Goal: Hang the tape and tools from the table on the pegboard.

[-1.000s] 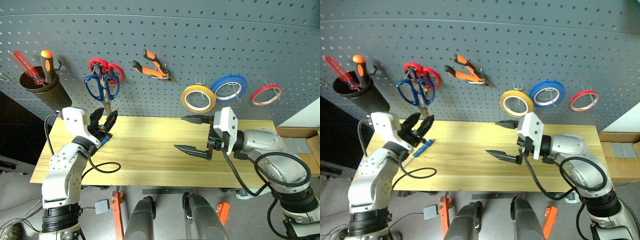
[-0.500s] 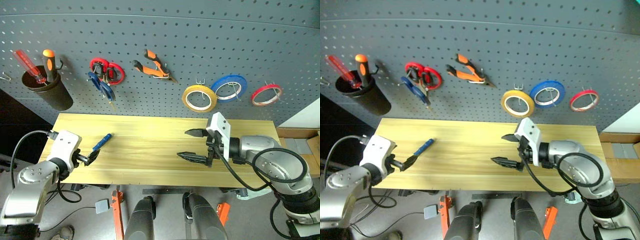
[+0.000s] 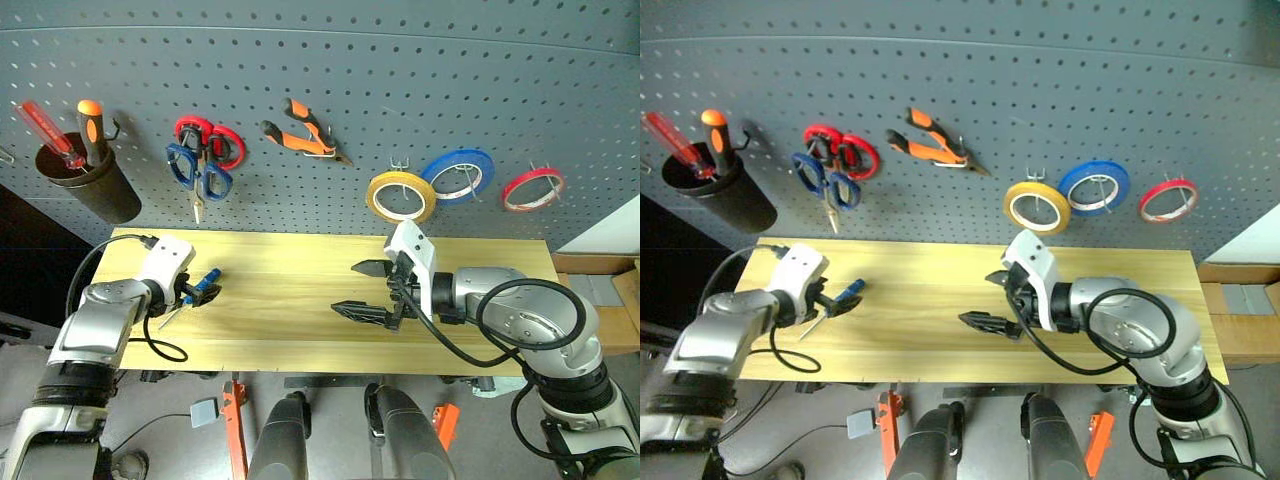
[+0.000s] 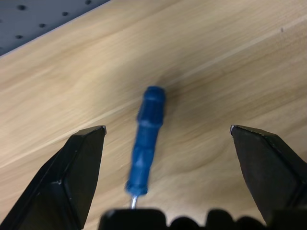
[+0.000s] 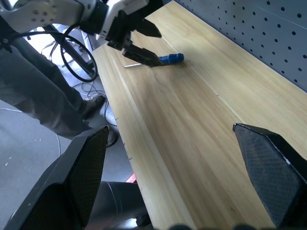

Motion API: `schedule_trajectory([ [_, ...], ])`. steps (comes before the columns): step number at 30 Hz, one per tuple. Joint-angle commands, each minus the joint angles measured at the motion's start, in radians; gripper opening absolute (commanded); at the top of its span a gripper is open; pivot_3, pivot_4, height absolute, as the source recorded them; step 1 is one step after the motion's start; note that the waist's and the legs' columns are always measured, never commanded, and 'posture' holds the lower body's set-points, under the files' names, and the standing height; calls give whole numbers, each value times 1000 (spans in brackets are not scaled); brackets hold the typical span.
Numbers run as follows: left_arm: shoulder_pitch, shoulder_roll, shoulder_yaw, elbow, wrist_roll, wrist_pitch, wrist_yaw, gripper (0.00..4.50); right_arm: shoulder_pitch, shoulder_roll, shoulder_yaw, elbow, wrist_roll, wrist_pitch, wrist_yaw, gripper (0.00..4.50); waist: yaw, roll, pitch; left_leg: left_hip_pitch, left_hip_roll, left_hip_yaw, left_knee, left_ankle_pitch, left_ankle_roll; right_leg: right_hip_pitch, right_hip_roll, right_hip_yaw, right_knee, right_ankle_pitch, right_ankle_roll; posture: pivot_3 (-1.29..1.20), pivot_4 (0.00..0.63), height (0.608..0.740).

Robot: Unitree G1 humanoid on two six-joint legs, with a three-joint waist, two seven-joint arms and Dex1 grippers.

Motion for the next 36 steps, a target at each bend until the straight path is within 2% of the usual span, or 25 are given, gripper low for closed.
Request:
schedule_trajectory([
  [1, -56, -9, -29, 102, 43, -42, -16, 4478, -9, 1, -14, -47, 18, 2, -12, 4500, -3, 0, 0, 0, 0, 0, 0, 0, 0, 0, 0, 0, 0, 0, 0, -81, 334, 740],
  [13, -222, -82, -110, 458, 141, -191, -64, 4478, -2, -17, -22, -67, 22, 17, -29, 4500, -19, 0, 0, 0, -1, 0, 1, 0, 0, 0, 0, -1, 1, 0, 0, -107, 341, 740],
  [16, -223, -108, -123, 460, 151, -199, -84, 3907, -7, -26, -22, -66, 18, 14, -32, 4500, -18, -1, 0, 0, -1, 0, 1, 0, 0, 0, 0, 0, 1, 0, 0, -117, 340, 740],
  [25, -159, -54, -71, 438, 146, -204, -78, 745, -8, -44, -26, -71, 10, 2, -41, 4500, -34, 0, 0, 0, 0, 0, 1, 0, 0, 1, 0, 0, 1, 0, 0, -134, 336, 740],
  [26, -150, -49, -64, 428, 143, -203, -78, 523, -8, -44, -26, -71, 10, 1, -41, 4500, -39, 0, 0, 0, 0, 0, 1, 0, 0, 1, 0, 1, 1, 0, 0, -133, 336, 740],
  [31, -11, -26, 18, 194, 98, -187, -56, 532, -11, -49, -33, -61, 4, -7, -38, 4500, -47, 0, 0, 0, 0, 0, 0, 0, 0, 0, -1, 2, 1, 0, 0, -128, 334, 740],
  [36, 271, -115, 174, -325, 8, -162, 52, 532, -13, -69, -39, -49, 5, -40, -9, 4500, -44, 0, 1, -1, 0, -1, -1, 0, 0, 0, -3, 2, -2, 0, 0, -111, 328, 740],
])
